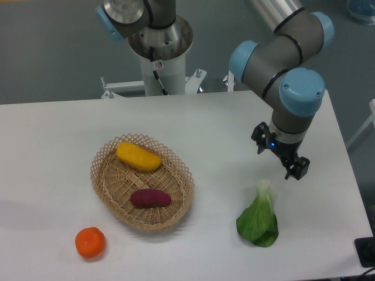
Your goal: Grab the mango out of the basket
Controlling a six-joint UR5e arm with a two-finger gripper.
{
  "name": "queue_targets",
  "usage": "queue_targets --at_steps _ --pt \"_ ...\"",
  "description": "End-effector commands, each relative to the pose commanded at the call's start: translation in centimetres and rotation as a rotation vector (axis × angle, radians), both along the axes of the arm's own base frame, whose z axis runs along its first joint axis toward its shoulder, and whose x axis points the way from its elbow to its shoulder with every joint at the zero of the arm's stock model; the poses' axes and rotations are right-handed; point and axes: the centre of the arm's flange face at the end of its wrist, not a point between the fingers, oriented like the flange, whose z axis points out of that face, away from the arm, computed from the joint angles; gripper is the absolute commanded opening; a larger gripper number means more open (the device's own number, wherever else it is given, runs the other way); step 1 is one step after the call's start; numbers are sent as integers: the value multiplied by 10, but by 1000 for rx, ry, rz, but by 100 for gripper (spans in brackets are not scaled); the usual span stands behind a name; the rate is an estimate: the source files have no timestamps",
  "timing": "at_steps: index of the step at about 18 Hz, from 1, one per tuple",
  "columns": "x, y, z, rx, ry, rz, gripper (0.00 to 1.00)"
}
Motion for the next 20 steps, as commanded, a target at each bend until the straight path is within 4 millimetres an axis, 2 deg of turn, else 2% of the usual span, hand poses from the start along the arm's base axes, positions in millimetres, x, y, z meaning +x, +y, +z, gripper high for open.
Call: queue_targets --at_steps 3,5,9,11,16,20 --pt "5 5 -1 23 -18 -8 100" --pt "11 11 -13 45 -48 -15 100" --pt "37 34 -20 41 -61 -66 100" --pt "55 47 -25 33 -69 -97 100" --pt "127 75 -38 4 -103 -208 100" --pt "168 97 -43 -9 -112 -276 100"
